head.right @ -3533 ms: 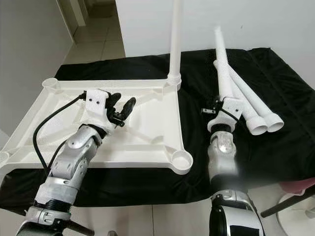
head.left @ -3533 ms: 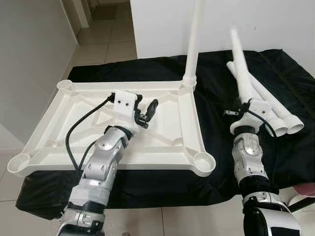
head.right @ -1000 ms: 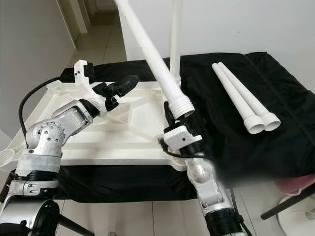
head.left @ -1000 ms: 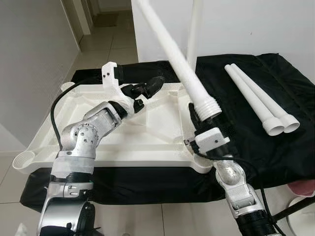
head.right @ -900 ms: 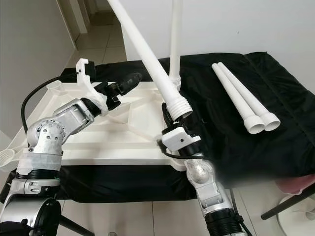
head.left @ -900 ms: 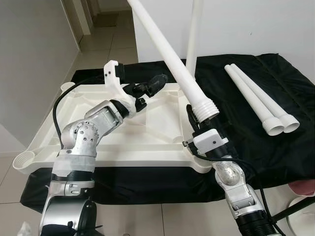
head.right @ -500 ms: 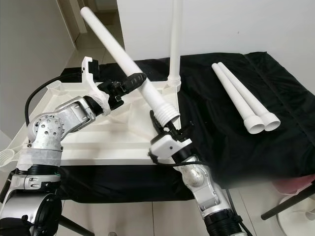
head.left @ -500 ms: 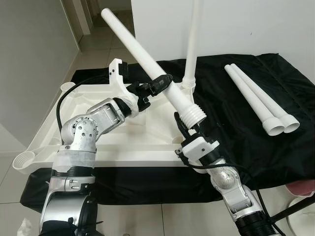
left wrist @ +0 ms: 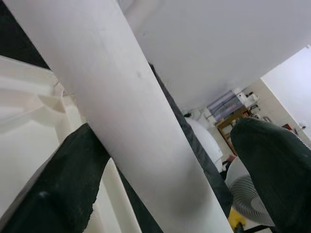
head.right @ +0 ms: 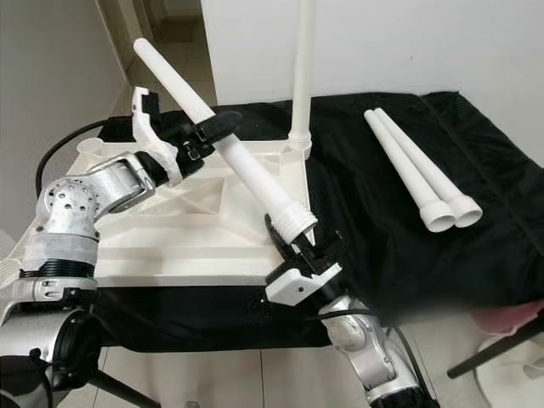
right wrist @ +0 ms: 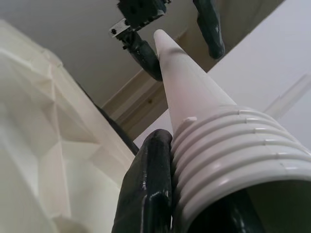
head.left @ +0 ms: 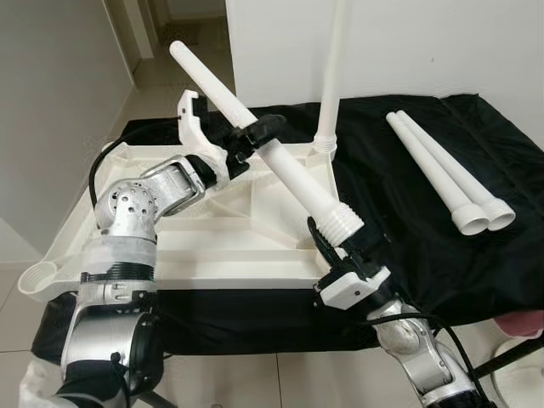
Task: Building children table
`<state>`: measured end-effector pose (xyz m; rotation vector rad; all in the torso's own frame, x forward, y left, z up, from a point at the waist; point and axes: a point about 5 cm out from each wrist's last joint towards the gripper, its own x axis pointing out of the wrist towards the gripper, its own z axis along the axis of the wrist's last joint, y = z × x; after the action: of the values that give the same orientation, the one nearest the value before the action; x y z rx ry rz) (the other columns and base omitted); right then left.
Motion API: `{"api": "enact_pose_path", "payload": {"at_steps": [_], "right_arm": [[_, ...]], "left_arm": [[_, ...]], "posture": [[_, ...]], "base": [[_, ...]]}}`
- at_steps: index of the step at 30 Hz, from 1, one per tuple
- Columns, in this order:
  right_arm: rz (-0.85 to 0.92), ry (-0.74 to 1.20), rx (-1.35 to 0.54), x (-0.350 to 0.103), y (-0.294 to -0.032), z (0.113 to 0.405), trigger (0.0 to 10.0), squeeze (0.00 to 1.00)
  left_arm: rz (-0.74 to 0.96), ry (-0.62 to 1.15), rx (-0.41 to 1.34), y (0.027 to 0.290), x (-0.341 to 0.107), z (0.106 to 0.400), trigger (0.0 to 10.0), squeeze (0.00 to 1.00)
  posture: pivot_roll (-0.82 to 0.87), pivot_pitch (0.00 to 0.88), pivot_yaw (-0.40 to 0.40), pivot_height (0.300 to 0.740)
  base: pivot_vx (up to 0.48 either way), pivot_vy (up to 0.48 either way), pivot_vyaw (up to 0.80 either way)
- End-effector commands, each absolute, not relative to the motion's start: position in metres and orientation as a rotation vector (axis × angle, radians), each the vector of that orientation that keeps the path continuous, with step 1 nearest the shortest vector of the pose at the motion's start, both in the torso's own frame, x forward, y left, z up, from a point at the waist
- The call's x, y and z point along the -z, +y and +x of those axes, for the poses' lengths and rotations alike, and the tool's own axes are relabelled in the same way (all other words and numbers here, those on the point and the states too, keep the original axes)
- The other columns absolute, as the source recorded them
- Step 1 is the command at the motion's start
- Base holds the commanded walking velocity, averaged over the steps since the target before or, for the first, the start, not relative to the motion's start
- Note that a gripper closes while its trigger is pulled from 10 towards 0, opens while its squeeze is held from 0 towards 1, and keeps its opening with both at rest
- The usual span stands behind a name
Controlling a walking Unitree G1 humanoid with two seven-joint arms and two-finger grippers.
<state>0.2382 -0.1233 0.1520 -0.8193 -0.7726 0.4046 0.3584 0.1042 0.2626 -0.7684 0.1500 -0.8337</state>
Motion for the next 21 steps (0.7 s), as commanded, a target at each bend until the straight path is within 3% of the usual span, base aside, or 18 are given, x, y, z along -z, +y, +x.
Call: {"api": "enact_pose_path", "payload": {"at_steps": [1, 16, 17, 20, 21], "right_arm": [[-0.871, -0.825, -0.424, -0.154, -0.125, 0.231, 10.0, 0.00], [-0.977, -0.869, -0.484, -0.147, -0.129, 0.222, 10.0, 0.00], [-0.984, -0.871, -0.486, -0.147, -0.130, 0.223, 10.0, 0.00], [-0.988, -0.872, -0.486, -0.146, -0.130, 0.223, 10.0, 0.00], [-0.990, -0.872, -0.484, -0.146, -0.131, 0.224, 10.0, 0.00]], "left_arm": [[-0.778, 0.137, 0.833, 0.110, -0.271, 0.361, 10.0, 0.00], [-0.823, 0.147, 0.790, 0.122, -0.280, 0.373, 10.0, 0.00], [-0.829, 0.154, 0.786, 0.123, -0.281, 0.374, 5.6, 0.00], [-0.832, 0.159, 0.784, 0.124, -0.281, 0.374, 5.6, 0.00], [-0.835, 0.162, 0.785, 0.124, -0.280, 0.375, 1.3, 0.00]], "posture": [[-0.09, 0.030, 0.073, 0.740], [-0.09, 0.030, 0.067, 0.740], [-0.09, 0.028, 0.064, 0.740], [-0.09, 0.028, 0.064, 0.740], [-0.09, 0.028, 0.064, 0.740]], "base": [[0.000, 0.000, 0.00], [0.000, 0.000, 0.00], [0.000, 0.000, 0.00], [0.000, 0.000, 0.00], [0.000, 0.000, 0.00]]}}
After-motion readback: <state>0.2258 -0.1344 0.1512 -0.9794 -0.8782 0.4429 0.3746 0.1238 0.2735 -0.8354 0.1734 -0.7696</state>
